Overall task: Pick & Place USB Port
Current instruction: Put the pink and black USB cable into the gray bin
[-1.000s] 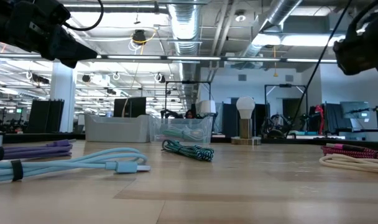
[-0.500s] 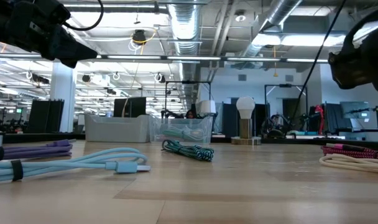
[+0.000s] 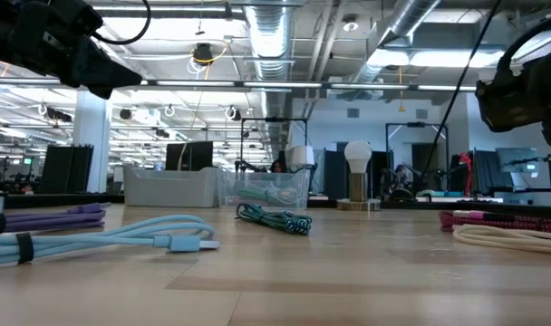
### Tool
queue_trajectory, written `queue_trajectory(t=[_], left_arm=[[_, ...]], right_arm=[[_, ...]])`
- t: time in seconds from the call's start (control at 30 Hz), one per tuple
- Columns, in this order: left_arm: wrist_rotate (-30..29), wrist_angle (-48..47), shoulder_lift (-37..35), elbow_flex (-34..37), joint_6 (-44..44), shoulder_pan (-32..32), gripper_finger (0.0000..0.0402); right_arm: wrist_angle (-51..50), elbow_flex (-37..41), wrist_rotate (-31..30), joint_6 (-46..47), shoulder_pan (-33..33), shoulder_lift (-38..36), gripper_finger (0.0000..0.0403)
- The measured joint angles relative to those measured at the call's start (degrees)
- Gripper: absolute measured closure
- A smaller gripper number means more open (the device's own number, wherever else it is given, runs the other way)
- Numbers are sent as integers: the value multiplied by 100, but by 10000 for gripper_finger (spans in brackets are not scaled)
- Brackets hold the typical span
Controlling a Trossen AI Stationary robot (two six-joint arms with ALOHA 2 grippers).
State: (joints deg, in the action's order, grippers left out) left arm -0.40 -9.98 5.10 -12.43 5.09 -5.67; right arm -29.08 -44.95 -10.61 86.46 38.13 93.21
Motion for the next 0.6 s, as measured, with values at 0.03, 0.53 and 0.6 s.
queue_trajectory(t=[0.03,0.53,0.6], left_arm=[[0,-2,0,0,-1,0,389],[0,-1,0,0,-1,-2,389],[0,16,38,0,2,-2,389]], right_arm=[[0,2,0,0,0,2,381],[-364,-131,-488,-881,-234,-306,401],[-591,-136,-673,-1127,-346,-549,401]])
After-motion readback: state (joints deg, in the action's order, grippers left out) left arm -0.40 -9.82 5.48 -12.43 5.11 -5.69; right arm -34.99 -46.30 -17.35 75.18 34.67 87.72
